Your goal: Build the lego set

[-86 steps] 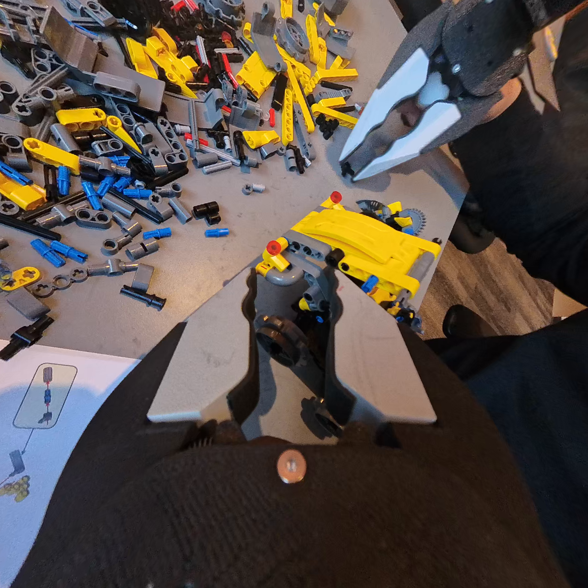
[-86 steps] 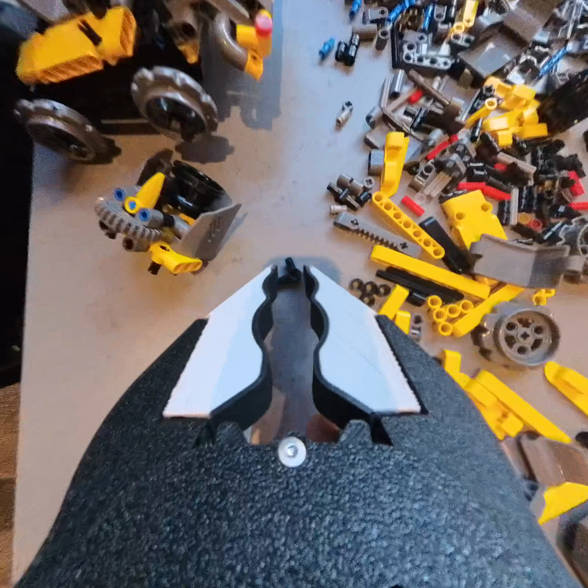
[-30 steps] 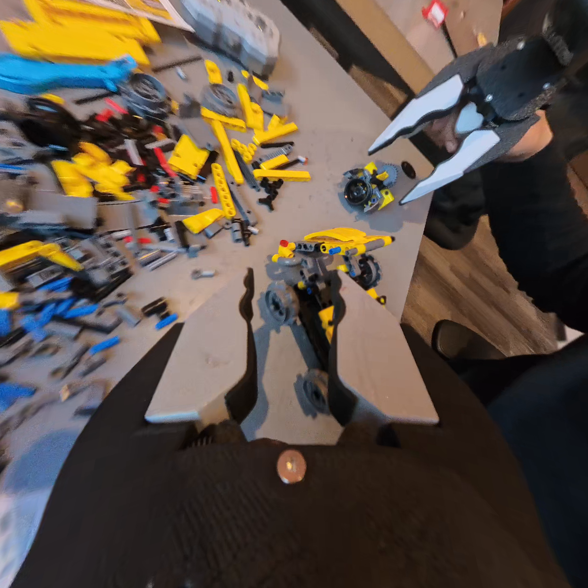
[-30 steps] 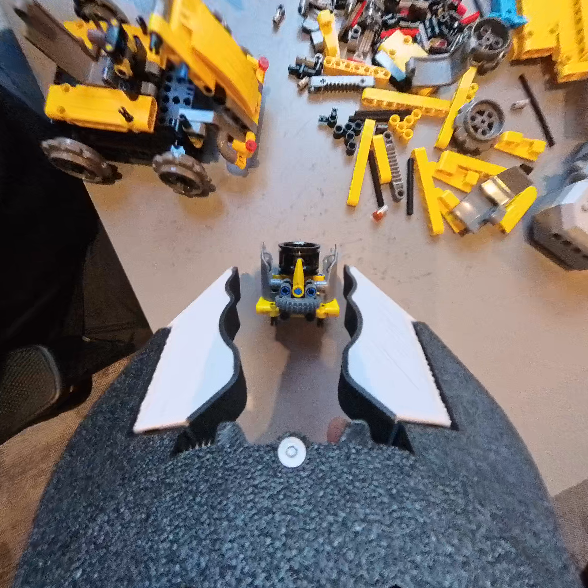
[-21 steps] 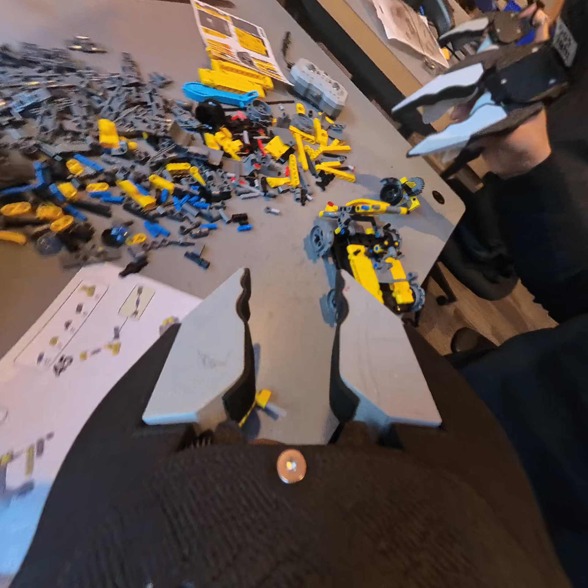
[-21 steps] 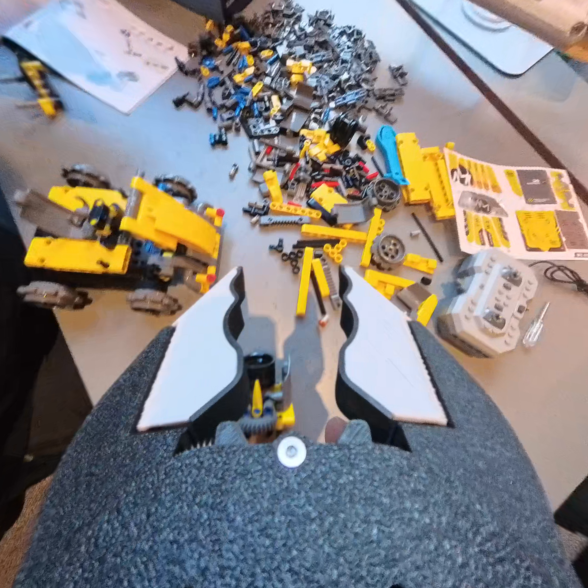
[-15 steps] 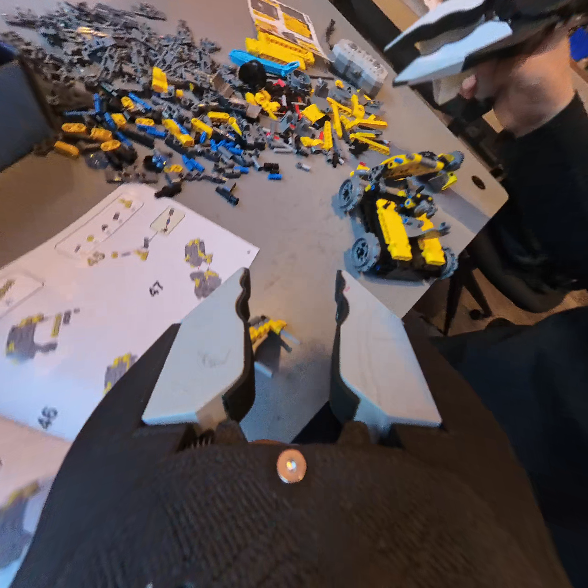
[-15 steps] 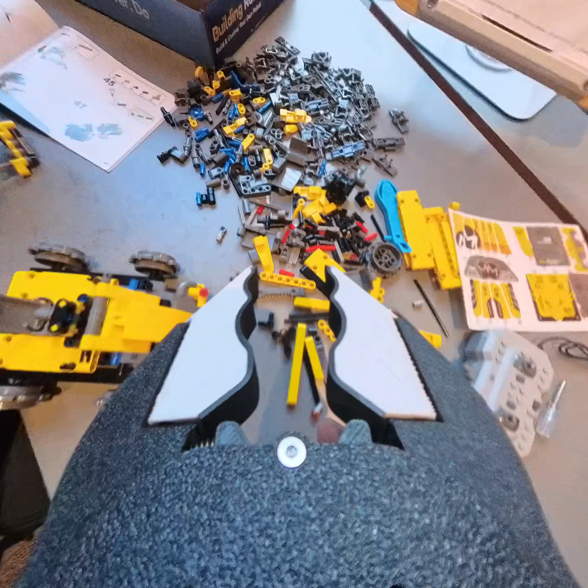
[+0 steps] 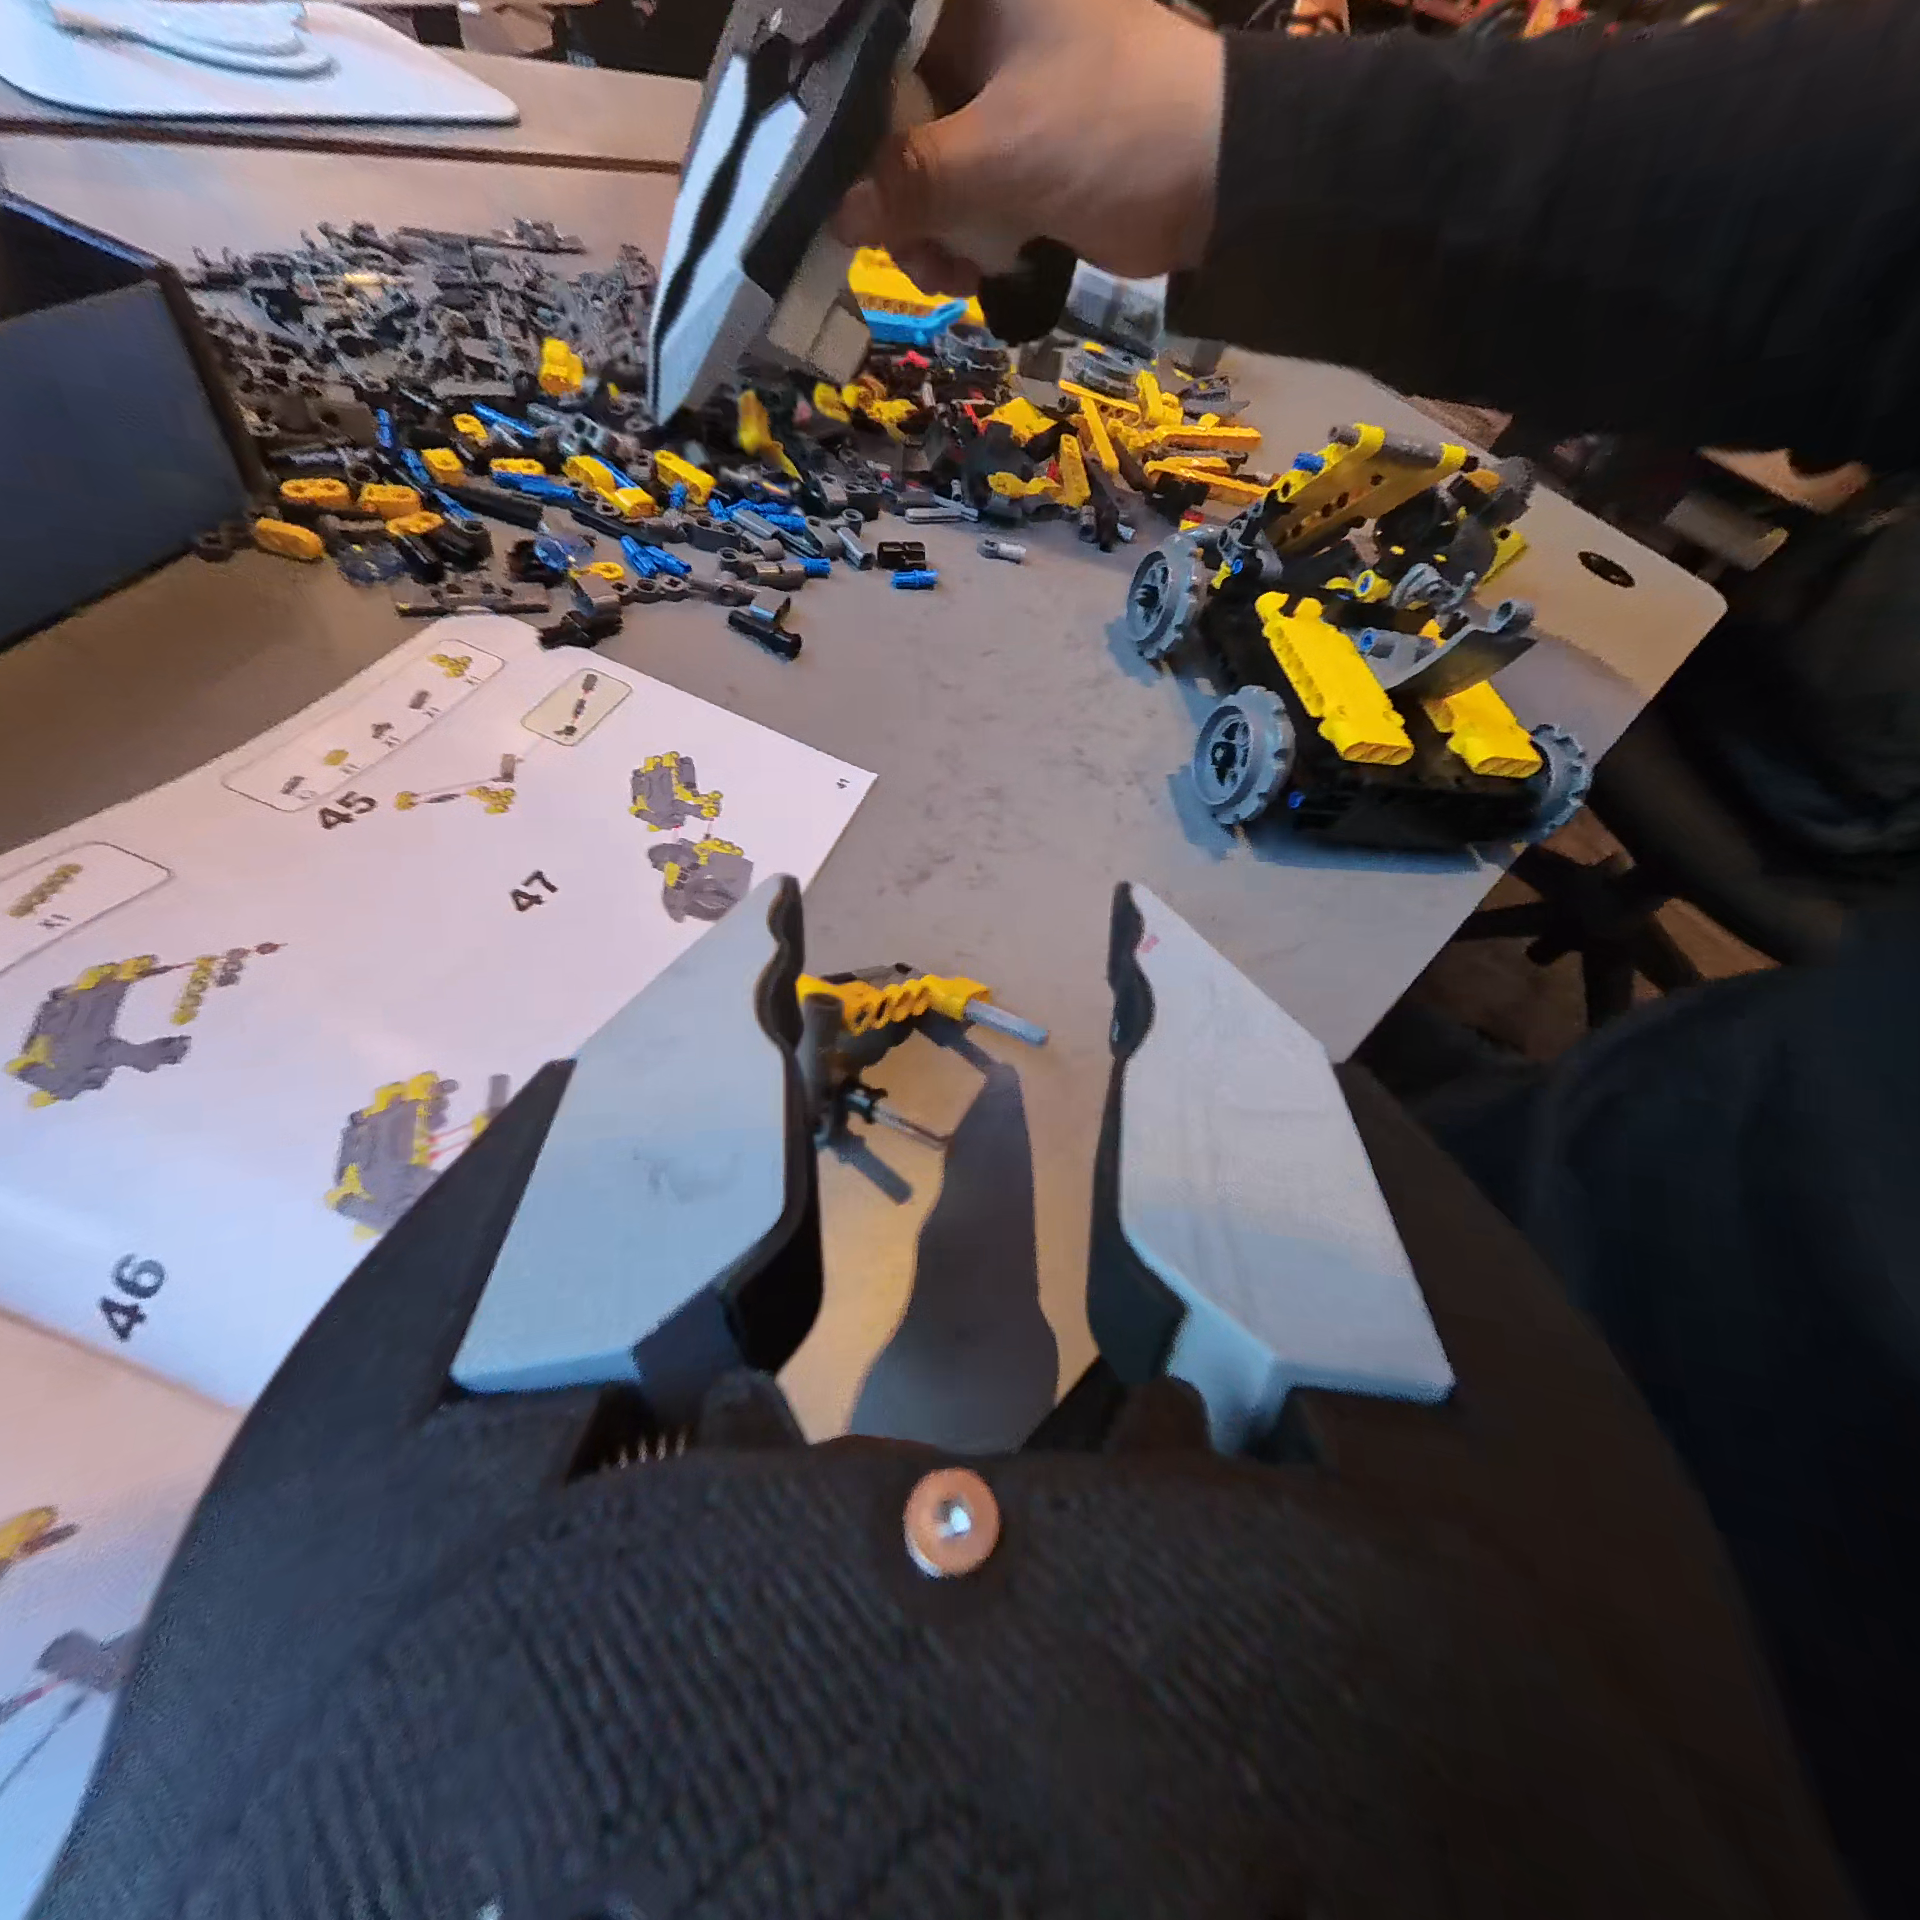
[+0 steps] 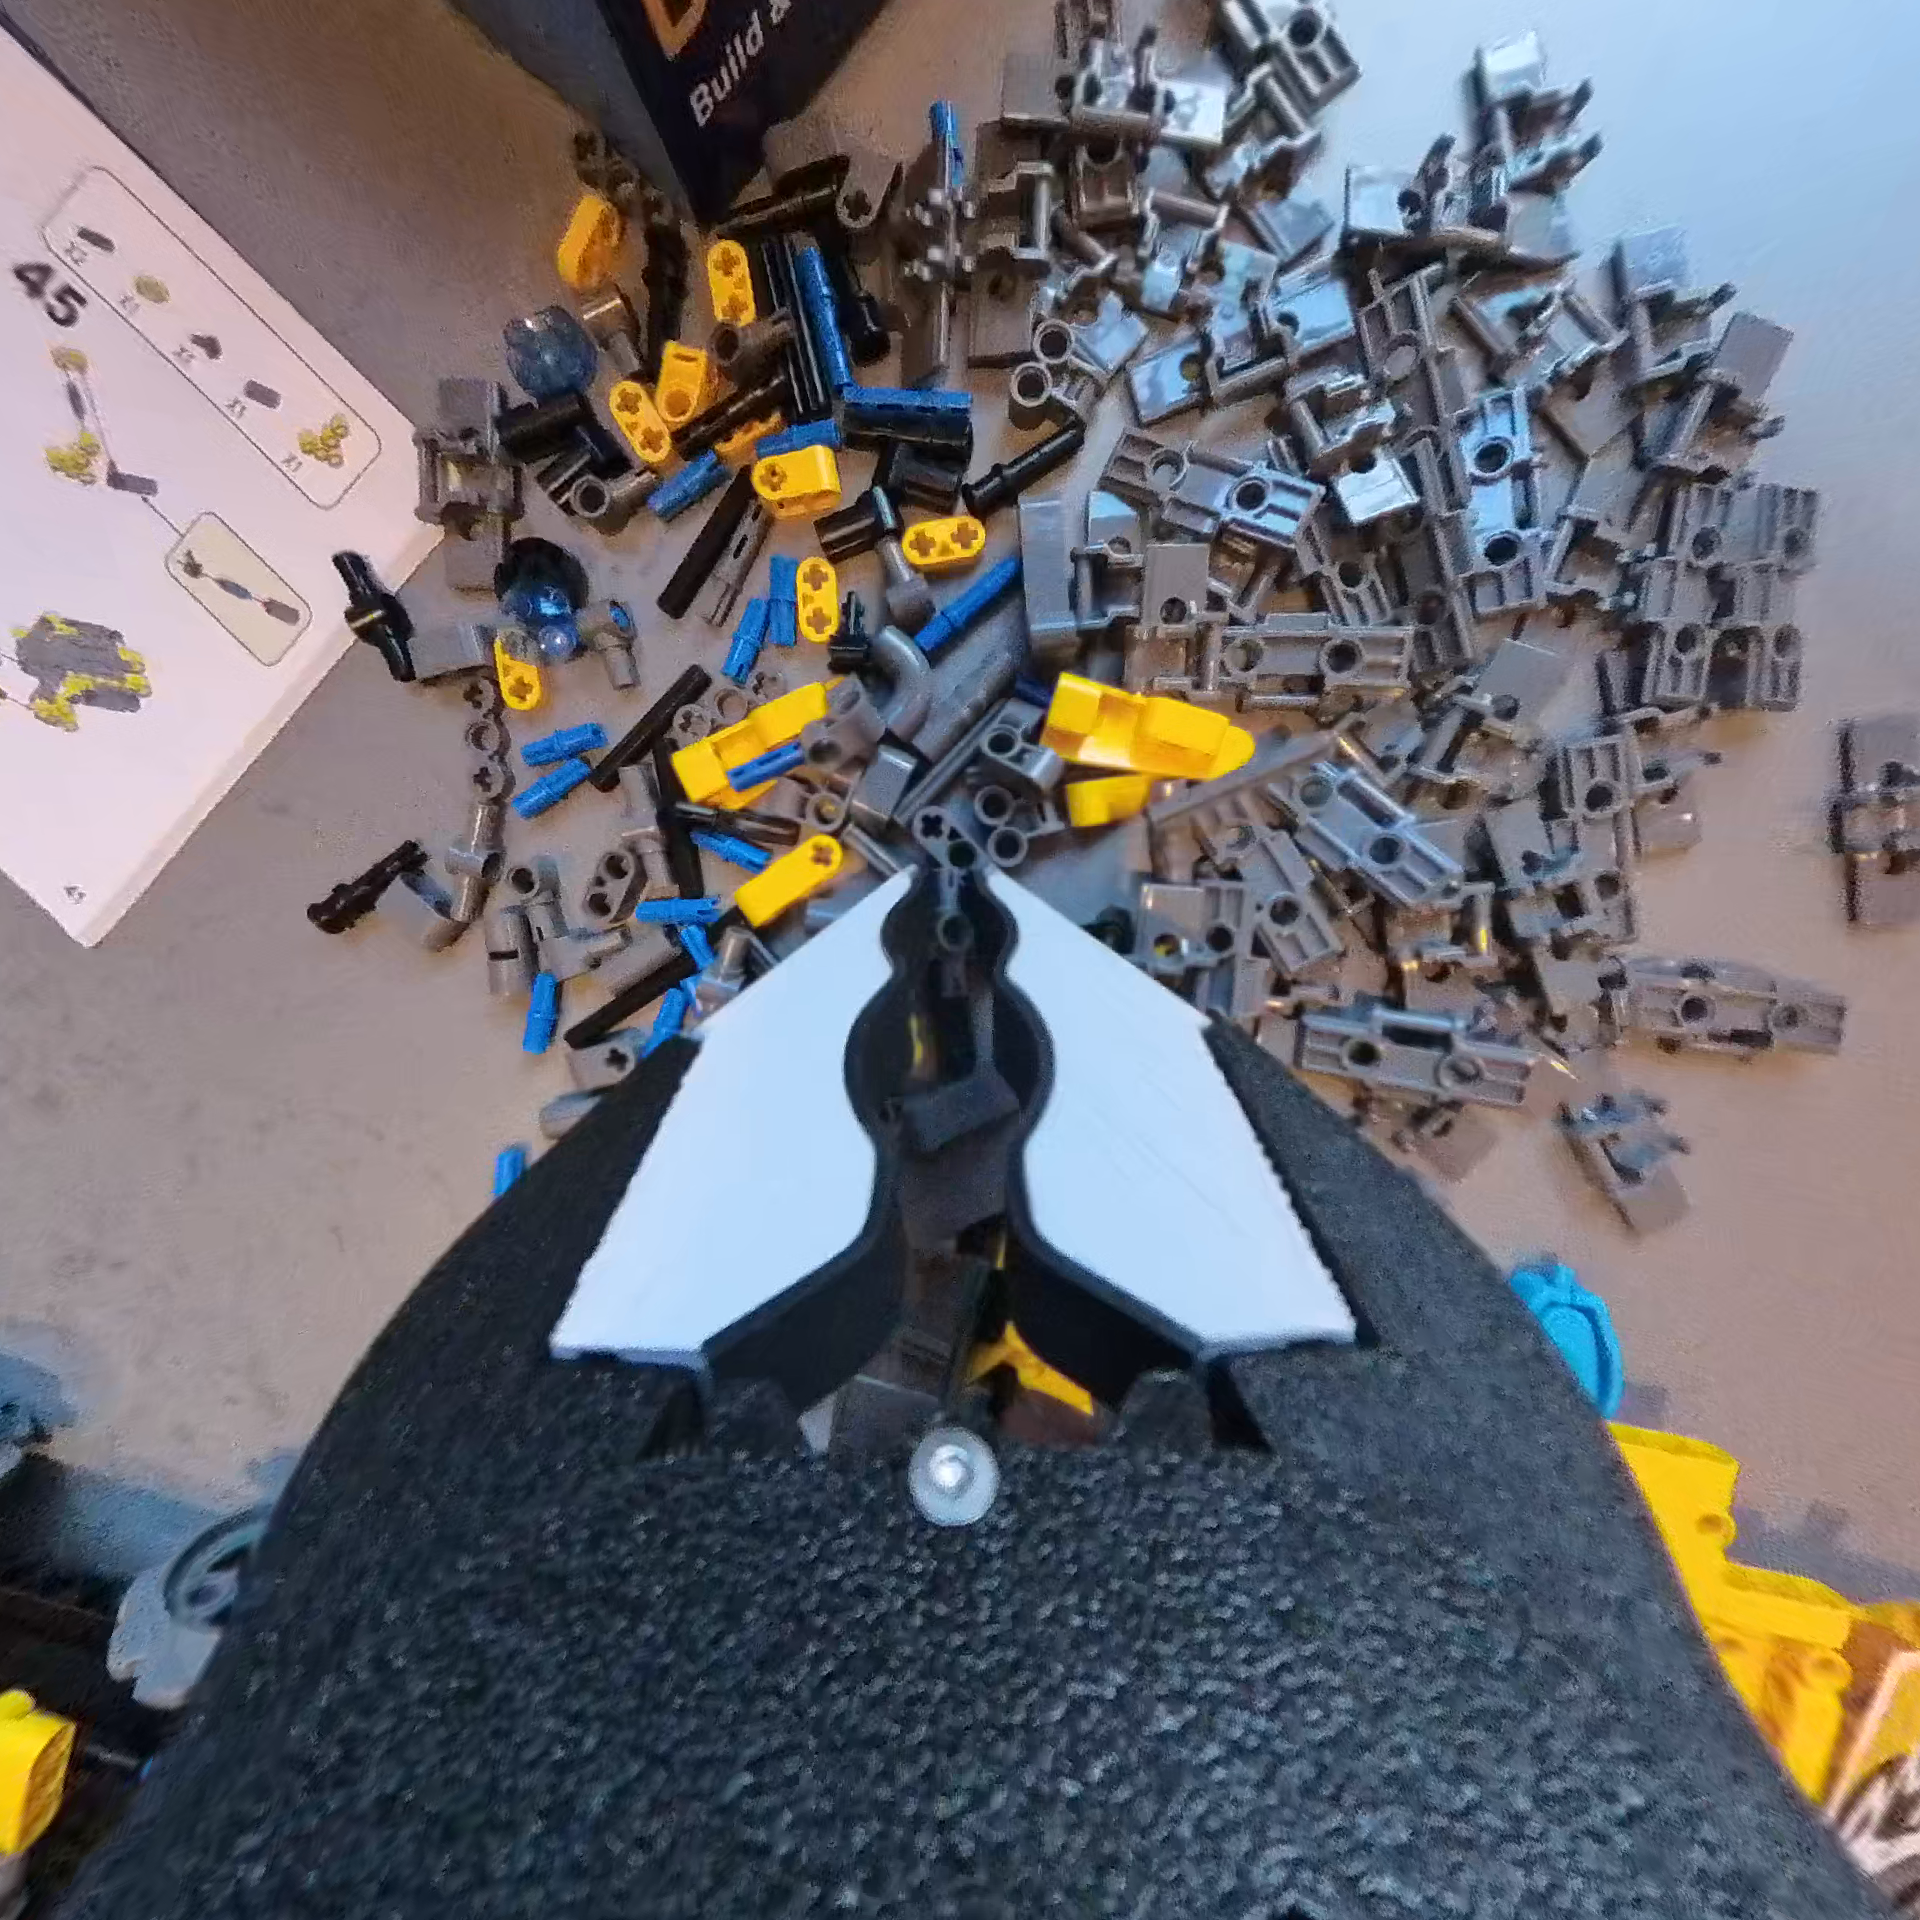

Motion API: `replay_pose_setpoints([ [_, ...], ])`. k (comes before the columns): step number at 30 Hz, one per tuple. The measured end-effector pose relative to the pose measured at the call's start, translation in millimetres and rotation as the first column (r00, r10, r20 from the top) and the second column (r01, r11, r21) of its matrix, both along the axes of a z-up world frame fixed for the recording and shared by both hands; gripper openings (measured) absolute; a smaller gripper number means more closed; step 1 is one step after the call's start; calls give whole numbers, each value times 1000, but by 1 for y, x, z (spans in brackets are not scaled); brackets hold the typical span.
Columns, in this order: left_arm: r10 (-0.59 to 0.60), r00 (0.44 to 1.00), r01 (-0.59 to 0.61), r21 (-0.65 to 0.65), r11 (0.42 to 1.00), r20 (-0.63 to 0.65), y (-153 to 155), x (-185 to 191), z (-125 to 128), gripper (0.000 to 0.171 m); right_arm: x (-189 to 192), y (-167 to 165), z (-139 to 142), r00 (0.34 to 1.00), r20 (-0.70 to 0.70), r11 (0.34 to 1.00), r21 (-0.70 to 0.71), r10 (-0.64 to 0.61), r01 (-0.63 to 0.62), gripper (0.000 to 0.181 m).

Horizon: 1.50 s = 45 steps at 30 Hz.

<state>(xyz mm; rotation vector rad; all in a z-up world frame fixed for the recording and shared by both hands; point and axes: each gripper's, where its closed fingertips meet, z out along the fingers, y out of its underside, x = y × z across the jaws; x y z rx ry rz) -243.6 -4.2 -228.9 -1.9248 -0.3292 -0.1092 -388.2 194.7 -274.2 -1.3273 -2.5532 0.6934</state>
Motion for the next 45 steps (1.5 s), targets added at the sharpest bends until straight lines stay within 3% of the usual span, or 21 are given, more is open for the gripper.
replay_pose_setpoints([
  [9, -72, 997, 74, 84, 994, -23, -7, -7, 15, 59, 13, 18, 6, 1000, 24, 994, 110, -10, 7, 10],
  [15, -80, 993, 91, 141, 986, -84, -22, -4, 22, 64, -21, -13, 8, 1000, -2, 997, 75, 31, -31, 14],
  [19, -34, 992, 56, 188, 981, -119, -37, -7, 30, 62, -17, -20, -1, 998, 24, 992, 105, 65, -67, 11],
  [26, -27, 998, 39, 221, 974, -61, -45, -12, 21, 64, -12, -8, 12, 1000, -11, 994, 105, -9, 10, 9],
  [29, -50, 998, 55, 219, 974, -26, -42, -9, 16, 64, -11, -7, 2, 999, 31, 996, 91, -21, 19, 9],
  [30, -61, 998, 65, 223, 973, -23, -40, -8, 19, 64, -10, -10, 1, 999, 36, 998, 69, -6, 3, 0],
  [33, -85, 995, 93, 234, 968, -45, -40, -3, 24, 65, -3, -2, -3, 998, 60, 993, 122, -8, 0, 2],
  [37, -111, 991, 127, 246, 961, -78, -45, 5, 33, 61, 0, 0, 14, 998, 46, 992, 122, -47, 41, 2],
  [41, -80, 993, 99, 234, 967, -90, -53, -4, 33, 60, -8, -11, 29, 992, 10, 992, 0, -130, 130, 0],
  [45, -39, 997, 55, 269, 962, -67, -65, -17, 37, 60, -13, -25, 43, 993, -92, 996, 35, -76, 79, 3],
])
